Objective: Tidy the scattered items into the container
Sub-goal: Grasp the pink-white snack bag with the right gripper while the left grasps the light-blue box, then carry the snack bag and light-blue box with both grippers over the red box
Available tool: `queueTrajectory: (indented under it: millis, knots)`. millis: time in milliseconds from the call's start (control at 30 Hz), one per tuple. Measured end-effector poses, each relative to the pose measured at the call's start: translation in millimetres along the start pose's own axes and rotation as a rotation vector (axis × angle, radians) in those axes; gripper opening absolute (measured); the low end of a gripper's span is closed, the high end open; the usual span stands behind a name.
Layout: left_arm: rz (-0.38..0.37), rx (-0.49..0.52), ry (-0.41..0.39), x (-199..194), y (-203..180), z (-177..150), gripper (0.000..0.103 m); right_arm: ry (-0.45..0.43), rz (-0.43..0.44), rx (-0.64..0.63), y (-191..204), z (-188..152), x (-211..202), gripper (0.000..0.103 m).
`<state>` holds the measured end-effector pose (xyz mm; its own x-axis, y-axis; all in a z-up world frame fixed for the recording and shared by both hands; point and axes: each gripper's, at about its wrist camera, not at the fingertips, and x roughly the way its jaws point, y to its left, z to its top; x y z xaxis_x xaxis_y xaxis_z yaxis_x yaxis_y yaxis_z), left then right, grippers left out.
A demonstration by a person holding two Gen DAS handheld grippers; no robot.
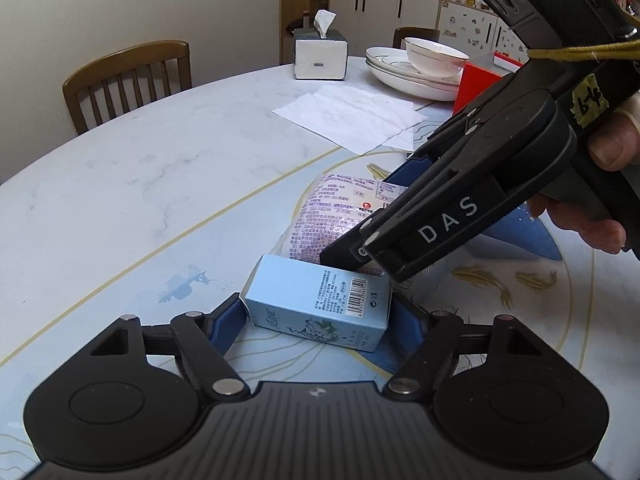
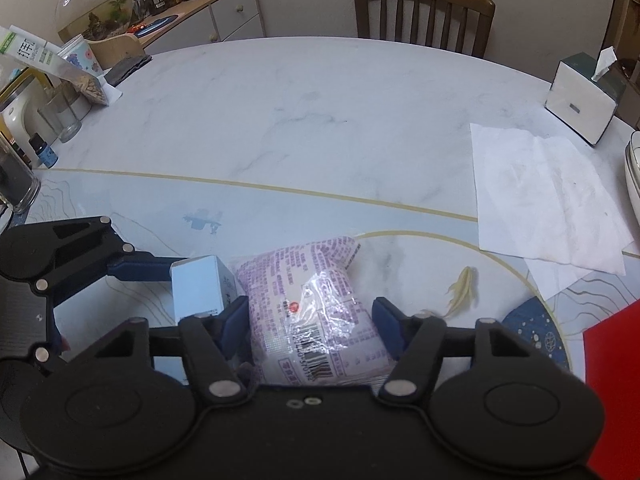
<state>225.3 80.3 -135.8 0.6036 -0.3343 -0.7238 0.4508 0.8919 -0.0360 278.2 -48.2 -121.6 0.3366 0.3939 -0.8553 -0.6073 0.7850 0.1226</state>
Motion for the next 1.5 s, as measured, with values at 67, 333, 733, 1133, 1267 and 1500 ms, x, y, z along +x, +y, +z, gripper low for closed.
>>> queueTrajectory:
  millis: [67, 333, 733, 1133, 1267, 1500]
  knots:
    - [0.0, -0.002, -0.002, -1.1, -1.1, 0.3, 0.076, 0.001, -0.002, 0.004, -0.6, -0.8, -0.9, 0.063]
    - [-0.005, -0.01, -0.01, -7.5, -7.2, 3.5, 0.075, -0.006, -0.027, 0.028, -6.6, -6.3, -10.3, 0.052]
    - [-0.029, -0.01, -0.046, -27.0, -26.0, 13.2, 0.075, -0.054, -0.039, 0.064, -11.6, -21.9, -46.8, 0.051]
    - [-0.082, 0.003, -0.105, -61.2, -55.8, 23.4, 0.075, -0.124, -0.059, 0.098, -22.8, -38.0, -91.4, 0.051]
    - [-0.104, 0.013, -0.129, -73.6, -68.3, 28.0, 0.075, -0.145, -0.067, 0.112, -30.3, -47.3, -110.0, 0.051]
    - [-0.126, 0.033, -0.155, -84.2, -90.4, 38.7, 0.075, -0.18, -0.079, 0.141, -47.8, -64.4, -142.0, 0.051]
